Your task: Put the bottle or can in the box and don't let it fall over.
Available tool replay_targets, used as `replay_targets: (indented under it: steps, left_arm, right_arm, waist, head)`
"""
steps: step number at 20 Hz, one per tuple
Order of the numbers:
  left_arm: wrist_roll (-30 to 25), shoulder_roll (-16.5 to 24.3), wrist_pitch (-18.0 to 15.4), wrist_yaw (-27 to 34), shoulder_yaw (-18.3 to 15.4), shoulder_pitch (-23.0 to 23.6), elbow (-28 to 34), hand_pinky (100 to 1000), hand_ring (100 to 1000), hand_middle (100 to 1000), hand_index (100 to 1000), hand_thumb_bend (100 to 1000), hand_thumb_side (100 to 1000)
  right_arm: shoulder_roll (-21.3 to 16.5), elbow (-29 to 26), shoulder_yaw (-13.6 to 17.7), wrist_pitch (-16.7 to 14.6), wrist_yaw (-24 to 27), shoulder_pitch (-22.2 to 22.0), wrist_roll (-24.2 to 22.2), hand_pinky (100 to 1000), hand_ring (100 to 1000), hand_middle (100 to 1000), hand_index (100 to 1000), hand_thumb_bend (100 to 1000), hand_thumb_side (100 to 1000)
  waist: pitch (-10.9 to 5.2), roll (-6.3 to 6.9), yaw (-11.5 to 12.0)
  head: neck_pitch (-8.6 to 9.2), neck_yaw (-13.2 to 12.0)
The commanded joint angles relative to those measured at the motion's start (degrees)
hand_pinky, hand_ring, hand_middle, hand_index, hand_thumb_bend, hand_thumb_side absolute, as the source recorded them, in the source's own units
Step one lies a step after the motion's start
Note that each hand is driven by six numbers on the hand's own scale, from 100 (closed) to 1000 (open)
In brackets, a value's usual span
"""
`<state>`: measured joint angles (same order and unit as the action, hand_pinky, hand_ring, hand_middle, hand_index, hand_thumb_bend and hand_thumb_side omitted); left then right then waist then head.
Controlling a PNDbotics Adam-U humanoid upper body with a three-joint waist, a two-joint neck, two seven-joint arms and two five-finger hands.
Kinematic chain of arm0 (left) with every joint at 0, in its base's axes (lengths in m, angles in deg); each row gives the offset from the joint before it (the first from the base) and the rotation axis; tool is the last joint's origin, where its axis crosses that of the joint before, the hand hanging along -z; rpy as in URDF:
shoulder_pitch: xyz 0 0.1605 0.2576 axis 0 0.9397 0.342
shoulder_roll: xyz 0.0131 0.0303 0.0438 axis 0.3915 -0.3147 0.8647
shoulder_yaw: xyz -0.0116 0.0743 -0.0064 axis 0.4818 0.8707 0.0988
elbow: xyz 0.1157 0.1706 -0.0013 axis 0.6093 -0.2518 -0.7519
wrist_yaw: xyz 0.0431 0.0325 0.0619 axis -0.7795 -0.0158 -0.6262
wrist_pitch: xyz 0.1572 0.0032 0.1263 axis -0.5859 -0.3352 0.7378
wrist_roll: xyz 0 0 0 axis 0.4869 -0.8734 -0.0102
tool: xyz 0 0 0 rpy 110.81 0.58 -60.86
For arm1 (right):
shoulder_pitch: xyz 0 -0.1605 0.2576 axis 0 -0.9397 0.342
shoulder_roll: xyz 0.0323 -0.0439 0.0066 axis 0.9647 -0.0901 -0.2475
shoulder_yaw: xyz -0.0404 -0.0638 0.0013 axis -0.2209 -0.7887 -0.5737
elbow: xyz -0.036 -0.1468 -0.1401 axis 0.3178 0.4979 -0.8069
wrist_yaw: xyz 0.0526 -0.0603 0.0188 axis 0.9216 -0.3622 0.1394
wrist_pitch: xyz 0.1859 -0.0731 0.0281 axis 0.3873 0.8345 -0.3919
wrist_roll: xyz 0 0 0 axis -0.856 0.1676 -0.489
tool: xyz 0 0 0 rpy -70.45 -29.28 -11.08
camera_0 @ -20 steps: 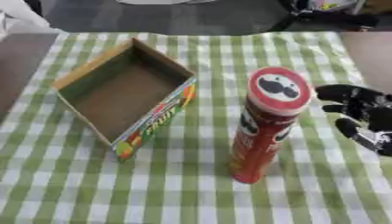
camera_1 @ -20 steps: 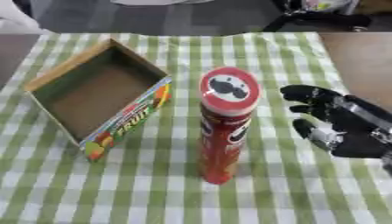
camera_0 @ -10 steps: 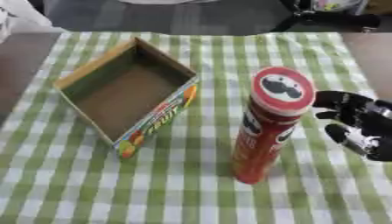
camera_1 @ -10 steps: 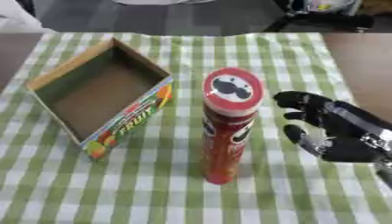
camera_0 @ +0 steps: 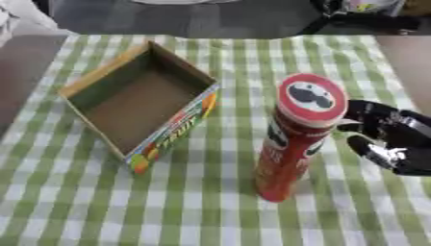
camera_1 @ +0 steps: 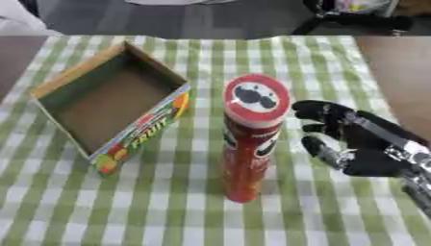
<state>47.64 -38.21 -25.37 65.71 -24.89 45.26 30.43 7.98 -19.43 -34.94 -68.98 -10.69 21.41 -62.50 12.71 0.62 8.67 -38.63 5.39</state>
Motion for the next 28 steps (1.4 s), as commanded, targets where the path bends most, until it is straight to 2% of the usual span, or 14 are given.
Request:
replay_targets:
  steps: [1,17,28]
  left_arm:
    - [-0.18,1.17,-0.10,0.11,-0.30,-0.65,0.73,781,912,876,904,637,820]
    - [-0.68,0.76,0.03,0.35,-0.13,-0.66,0.68,777,914,867,899,634,824]
    - [-1.10,0.58,-0.01,0.45,-0.08,-0.88,0.73,774,914,859,896,631,826]
  right_arm:
    - [-0.64,-0.75,0.24,-0.15,0.57,0.79,-0.84,940,997,959,962,210,330]
    - [0.78,0.46,-1.45,1.17,0.98,2.82,-1.60,945,995,964,971,212,338]
    - [2.07,0.91,-2.57,1.02,2.29,4.50,-3.10,949,999,971,986,209,341]
  waist:
    - [-0.61,0.11,0.11]
    - [-0.48,0.08,0.32]
    - [-0.20,0.06,0.65]
  head:
    - [0.41,0.27]
    - [0.87,0.75]
    - [1.12,0.98]
